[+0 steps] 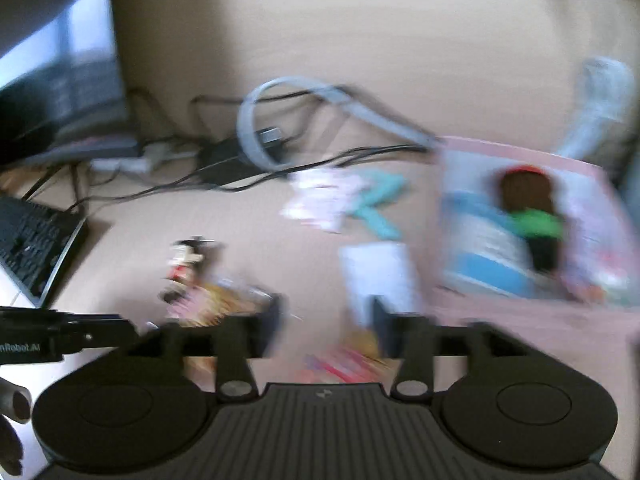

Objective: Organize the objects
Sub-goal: 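Grasp the wrapped bread bun with the left gripper and lift it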

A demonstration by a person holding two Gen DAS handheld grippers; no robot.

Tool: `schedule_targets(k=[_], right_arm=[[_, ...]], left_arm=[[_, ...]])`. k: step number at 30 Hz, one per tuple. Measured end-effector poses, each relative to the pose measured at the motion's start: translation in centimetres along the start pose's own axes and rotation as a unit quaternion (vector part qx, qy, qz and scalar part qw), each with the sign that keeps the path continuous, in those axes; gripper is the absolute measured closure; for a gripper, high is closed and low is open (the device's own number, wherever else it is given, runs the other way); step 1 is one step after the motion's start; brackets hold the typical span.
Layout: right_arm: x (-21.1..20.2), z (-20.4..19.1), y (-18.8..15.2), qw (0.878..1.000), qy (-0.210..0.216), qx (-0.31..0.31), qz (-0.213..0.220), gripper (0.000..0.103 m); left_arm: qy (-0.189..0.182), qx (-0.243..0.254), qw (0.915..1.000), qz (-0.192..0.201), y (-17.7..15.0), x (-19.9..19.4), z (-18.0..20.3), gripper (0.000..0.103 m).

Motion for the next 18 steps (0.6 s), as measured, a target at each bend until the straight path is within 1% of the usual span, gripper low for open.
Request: schedule_targets(k=[2,3,5,7,9,10,11,12,14,15,17,18], right_arm=[[-1.9,2.0,-1.9,0.999,-0.036,0.008,0.001,0.031],[-2.1,3.0,-2.6,0.999,-0.045,0.011,-0.005,0.031],[-2.9,5.1,-4.2,0.998,-0.061,0.030,-0.014,0.031],[-3.8,6.8,-5.8,0.997,-0.061,0.052,-0.018,0.030],[-4.4,7.5,-7.0,0.996,-0.055,0.062,-0.013,0.024],[-4.7,7.7,-7.7,0.996,-0.054,0.063,-0.011,0.020],[-5.2,7.6,-8.4,0.997,-0.054,0.062,-0.009,0.018],[-5.2,7.6,-9.0,0.997,-0.052,0.059,-0.008,0.018],[-5.3,7.2,-10.4,0.998,-0.043,0.049,-0.011,0.017],[-5.4,7.0,-10.9,0.998,-0.040,0.045,-0.014,0.017],[-5.3,6.4,-12.0,0.999,-0.034,0.034,-0.023,0.017],[-4.9,6.1,-12.4,0.999,-0.031,0.031,-0.028,0.017]], left_arm=[[-0.011,0.029,0.9995,-0.010,-1.3,0.5,2.6,0.075],[-0.015,0.050,0.9985,-0.015,-1.9,0.8,4.1,0.075],[-0.010,0.084,0.9963,-0.016,-2.9,1.8,6.9,0.075],[0.002,0.091,0.9958,-0.002,-3.3,2.9,9.0,0.074],[0.026,0.075,0.9967,0.016,-3.3,3.8,10.0,0.073],[0.037,0.068,0.9966,0.029,-3.2,4.0,10.1,0.073],[0.048,0.067,0.9957,0.043,-2.9,3.9,10.0,0.073],[0.068,0.071,0.9932,0.062,-2.4,3.7,9.7,0.072],[0.119,0.083,0.9841,0.102,-1.3,3.3,8.5,0.073],[0.136,0.082,0.9810,0.111,-0.6,3.2,7.5,0.073],[0.151,0.070,0.9810,0.100,0.5,3.6,5.9,0.073],[0.145,0.069,0.9828,0.091,0.9,4.0,5.4,0.073]])
Point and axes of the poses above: each gripper's, at about its wrist camera, not at the fingertips, and x roughly the way its jaws point, z to its right, y to its top, the point moved 6 cm from there along x, roughly the way its jaws point, and after that the axes turned 12 degrees about -x, right-handed, at the moved point
